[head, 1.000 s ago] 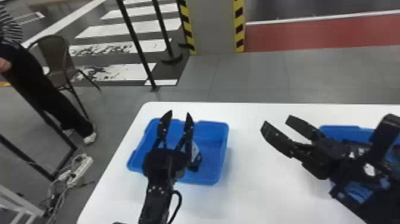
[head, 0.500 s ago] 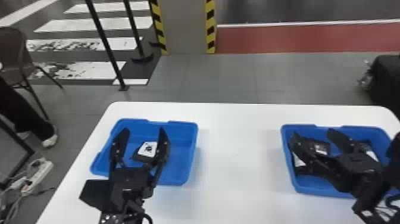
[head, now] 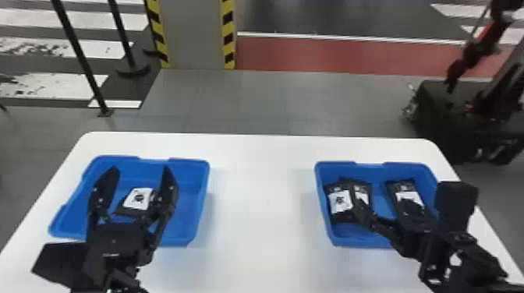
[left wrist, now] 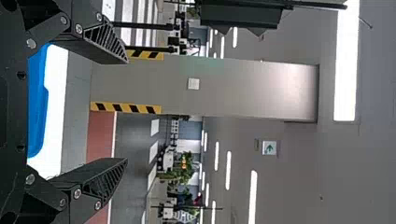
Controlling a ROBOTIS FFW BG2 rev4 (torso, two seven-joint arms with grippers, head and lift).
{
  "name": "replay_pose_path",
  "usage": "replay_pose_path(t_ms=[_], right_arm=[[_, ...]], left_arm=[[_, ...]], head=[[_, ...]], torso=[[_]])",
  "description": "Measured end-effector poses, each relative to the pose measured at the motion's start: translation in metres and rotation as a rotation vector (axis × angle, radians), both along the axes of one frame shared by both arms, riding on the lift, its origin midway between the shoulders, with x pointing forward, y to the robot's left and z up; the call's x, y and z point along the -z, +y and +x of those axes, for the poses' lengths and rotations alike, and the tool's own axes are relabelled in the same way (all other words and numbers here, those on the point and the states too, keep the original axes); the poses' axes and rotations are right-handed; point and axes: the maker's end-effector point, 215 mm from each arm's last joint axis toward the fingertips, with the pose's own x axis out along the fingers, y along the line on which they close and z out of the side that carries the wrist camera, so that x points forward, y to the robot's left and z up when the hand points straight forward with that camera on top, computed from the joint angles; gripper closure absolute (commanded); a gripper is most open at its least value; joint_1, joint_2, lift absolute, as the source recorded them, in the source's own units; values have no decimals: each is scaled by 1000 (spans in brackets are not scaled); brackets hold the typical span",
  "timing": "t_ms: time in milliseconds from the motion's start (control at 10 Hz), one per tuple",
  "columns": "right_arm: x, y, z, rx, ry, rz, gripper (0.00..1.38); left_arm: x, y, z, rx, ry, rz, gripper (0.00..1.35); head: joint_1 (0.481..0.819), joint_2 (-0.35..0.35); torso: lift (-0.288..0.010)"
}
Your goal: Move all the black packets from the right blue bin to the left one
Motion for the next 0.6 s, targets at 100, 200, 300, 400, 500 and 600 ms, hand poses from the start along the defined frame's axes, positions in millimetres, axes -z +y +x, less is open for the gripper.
replay_pose_path(t_ms=[100,200,300,400,500,600], right_arm=[[9,-5,6,0,25,-20,139],[21,-6,15,-17,49,-24,139],[30,-5,22,-30,65,-22,140],[33,-1,26,-36,71,-20,145],[38,5,28,-47,79,-6,165],[47,14,31,-71,93,18,245]], left_arm=[[1,-3,1,11,5,-1,308],[2,-4,2,17,10,-2,308],[3,-5,2,21,12,-2,308],[3,-5,2,22,12,-3,308],[3,-5,2,22,13,-5,308],[3,-4,1,21,10,-8,308]], head=[[695,-70],[695,-73],[695,-73],[695,-71],[695,-63],[695,-57]], torso=[[-110],[-110],[-110],[-110],[-110],[-110]])
